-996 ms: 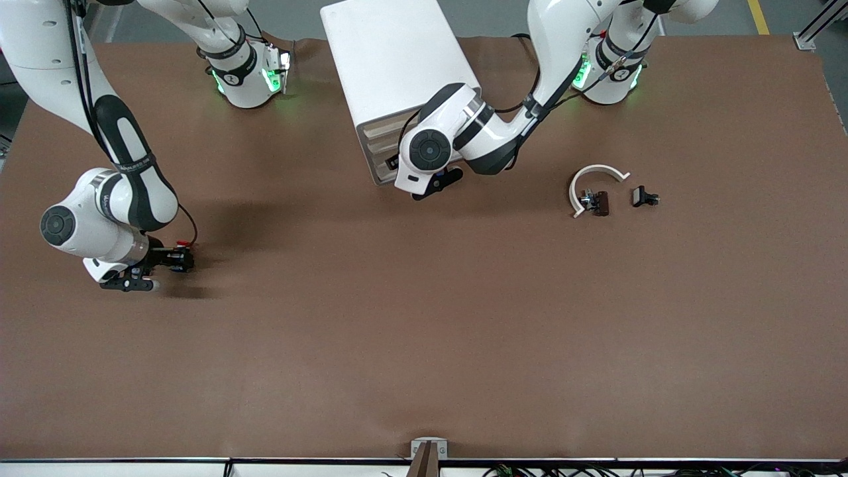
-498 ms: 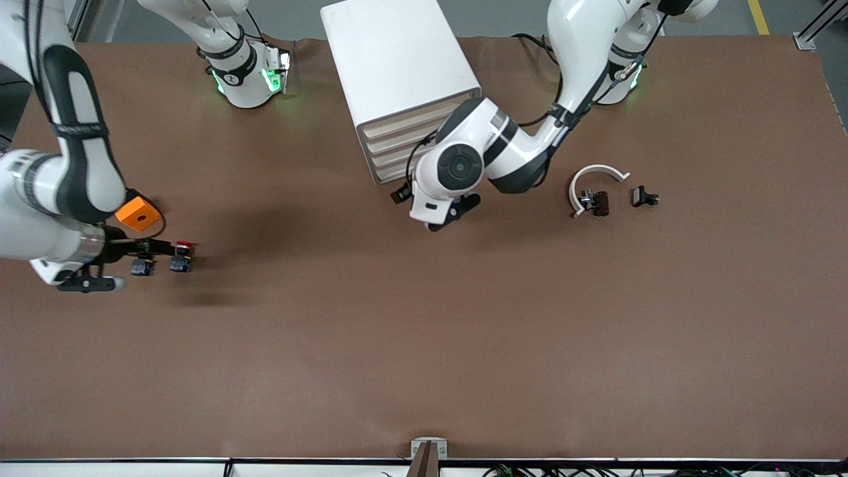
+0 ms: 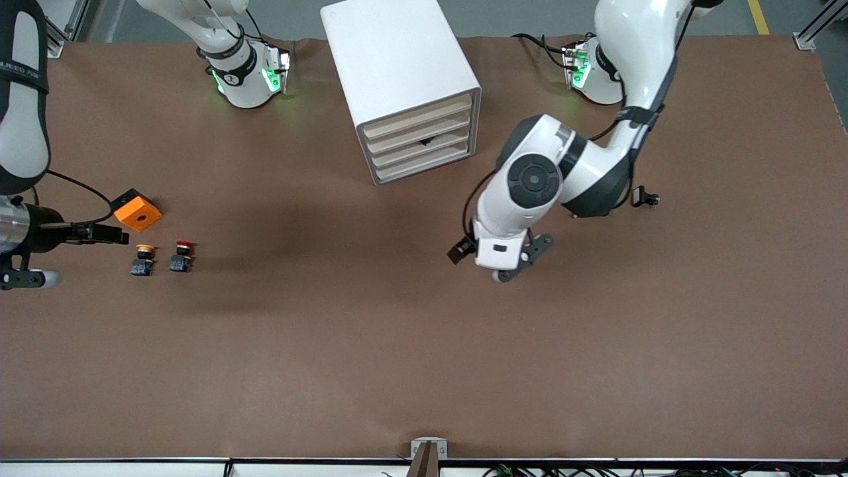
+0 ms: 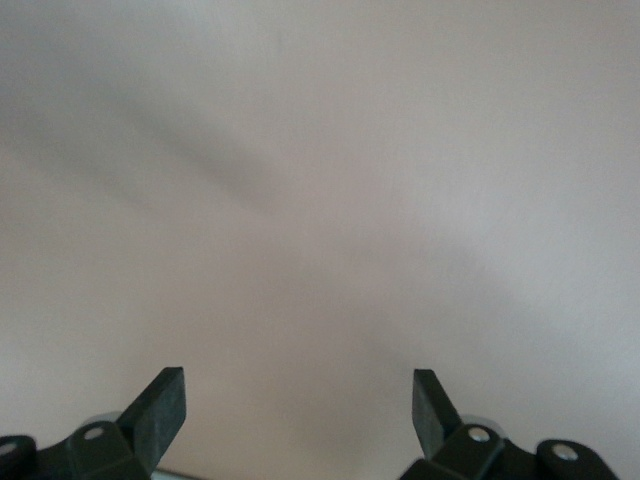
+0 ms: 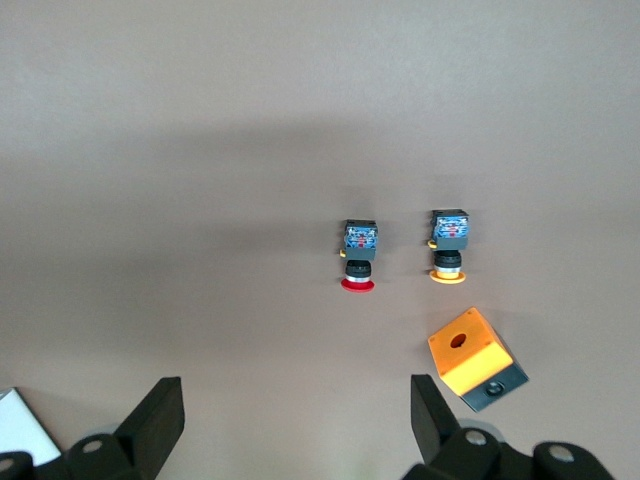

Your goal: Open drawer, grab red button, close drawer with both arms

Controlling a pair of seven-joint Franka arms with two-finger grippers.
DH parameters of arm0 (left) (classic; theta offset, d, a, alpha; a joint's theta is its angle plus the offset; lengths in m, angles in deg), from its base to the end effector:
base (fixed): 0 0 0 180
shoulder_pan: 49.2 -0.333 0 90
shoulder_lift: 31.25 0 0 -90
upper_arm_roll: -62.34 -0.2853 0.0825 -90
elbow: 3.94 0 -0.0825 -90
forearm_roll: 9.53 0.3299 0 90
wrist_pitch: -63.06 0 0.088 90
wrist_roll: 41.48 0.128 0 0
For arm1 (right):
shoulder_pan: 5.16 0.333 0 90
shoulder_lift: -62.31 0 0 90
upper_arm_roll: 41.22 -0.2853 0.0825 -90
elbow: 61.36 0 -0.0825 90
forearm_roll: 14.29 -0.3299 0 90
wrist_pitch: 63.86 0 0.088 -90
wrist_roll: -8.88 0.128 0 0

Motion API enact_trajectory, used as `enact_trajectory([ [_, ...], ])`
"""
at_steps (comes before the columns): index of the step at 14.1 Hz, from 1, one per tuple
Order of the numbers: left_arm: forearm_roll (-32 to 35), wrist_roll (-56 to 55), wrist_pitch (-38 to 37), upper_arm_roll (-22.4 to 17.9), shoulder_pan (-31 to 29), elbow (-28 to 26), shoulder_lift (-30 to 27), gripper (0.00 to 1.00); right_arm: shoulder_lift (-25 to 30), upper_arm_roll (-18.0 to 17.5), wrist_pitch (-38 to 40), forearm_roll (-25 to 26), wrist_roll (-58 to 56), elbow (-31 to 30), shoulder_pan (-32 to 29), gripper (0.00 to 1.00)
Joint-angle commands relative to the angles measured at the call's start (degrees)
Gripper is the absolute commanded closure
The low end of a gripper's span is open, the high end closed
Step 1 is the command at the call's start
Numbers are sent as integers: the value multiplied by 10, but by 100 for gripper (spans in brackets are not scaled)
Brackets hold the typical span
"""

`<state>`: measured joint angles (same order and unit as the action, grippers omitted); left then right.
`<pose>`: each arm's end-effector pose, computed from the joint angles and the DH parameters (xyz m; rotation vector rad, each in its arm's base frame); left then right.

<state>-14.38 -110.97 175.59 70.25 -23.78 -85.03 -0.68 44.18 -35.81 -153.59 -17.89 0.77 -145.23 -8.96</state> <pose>0.5414 -0.3470 0.3683 2.8550 1.0140 -0.1574 0.5606 -0.0767 0.4475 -3.0607 0.0369 0.3155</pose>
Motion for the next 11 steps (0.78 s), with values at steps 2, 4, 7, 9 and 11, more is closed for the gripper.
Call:
enact_trajectory([
  [2, 15, 55, -13, 0, -59, -10, -62, 0, -16, -2, 82, 6, 47, 106, 2, 0],
  [4, 28, 98, -37, 0, -83, -10, -78, 0, -16, -2, 95, 4, 100, 127, 2, 0],
  [7, 35, 181, -74, 1, -126, -11, -89, 0, -15, 1, 119, 8, 137, 150, 1, 0],
  [9, 35, 281, -134, 7, -170, -12, -122, 0, -16, 1, 119, 5, 137, 166, -4, 0],
  [11, 33, 399, -206, 5, -201, -13, -155, 0, -3, 2, 122, 8, 138, 167, 0, 0],
])
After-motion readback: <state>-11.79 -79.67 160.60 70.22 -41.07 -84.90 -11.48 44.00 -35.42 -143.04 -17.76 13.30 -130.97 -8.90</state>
